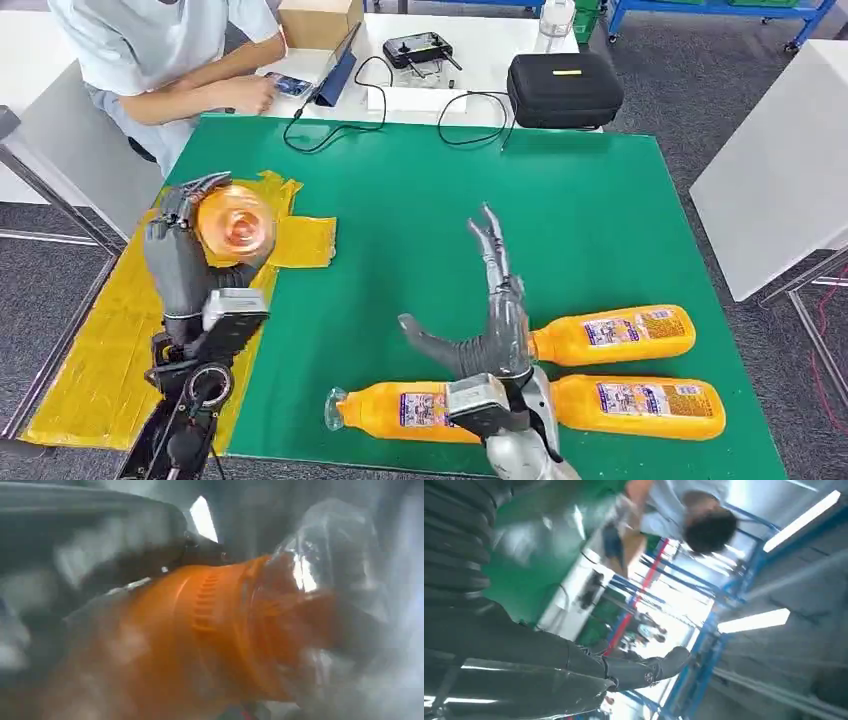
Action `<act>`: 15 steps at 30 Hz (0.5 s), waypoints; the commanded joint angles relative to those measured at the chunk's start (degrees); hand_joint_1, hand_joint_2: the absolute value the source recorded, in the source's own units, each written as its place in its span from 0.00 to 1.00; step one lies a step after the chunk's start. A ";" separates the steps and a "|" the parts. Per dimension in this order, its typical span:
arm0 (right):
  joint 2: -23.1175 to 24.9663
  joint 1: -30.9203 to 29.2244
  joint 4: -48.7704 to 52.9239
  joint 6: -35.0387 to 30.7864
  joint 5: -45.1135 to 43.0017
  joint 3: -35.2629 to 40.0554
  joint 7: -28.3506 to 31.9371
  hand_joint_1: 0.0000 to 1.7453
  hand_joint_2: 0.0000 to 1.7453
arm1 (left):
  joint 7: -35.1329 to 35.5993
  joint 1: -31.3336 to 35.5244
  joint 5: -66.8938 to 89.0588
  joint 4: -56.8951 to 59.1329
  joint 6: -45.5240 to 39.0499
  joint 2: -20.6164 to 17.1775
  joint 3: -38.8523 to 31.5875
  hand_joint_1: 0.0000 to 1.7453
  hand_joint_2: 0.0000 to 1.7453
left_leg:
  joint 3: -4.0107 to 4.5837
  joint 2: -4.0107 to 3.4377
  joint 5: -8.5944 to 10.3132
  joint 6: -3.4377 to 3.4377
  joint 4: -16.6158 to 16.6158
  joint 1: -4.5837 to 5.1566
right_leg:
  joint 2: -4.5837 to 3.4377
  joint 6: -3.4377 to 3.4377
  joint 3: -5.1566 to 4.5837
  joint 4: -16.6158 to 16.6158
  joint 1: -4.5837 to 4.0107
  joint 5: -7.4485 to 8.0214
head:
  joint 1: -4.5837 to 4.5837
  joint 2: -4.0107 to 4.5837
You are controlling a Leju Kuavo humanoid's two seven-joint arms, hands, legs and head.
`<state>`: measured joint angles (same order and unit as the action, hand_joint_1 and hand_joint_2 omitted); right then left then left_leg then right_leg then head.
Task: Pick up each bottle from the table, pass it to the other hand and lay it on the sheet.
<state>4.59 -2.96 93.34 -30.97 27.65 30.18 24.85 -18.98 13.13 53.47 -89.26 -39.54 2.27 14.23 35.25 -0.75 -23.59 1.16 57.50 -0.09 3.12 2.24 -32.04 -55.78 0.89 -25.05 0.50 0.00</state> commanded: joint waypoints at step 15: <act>-2.40 2.73 8.71 2.15 -0.88 -2.77 -0.25 0.00 1.00 | 22.29 13.13 33.06 36.04 12.41 -12.33 5.80 1.00 1.00 | -0.16 0.05 0.10 -0.18 -0.02 -0.12 | -0.22 -0.25 0.13 0.04 -0.12 0.09 | -0.04 0.00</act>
<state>3.23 -0.10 102.18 -29.07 27.02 28.55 24.50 2.23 21.66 86.75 -65.06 -26.69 -9.60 19.08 35.23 -0.82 -23.47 1.03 57.49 -0.15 3.00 2.05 -32.10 -55.80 0.80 -24.92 0.46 0.00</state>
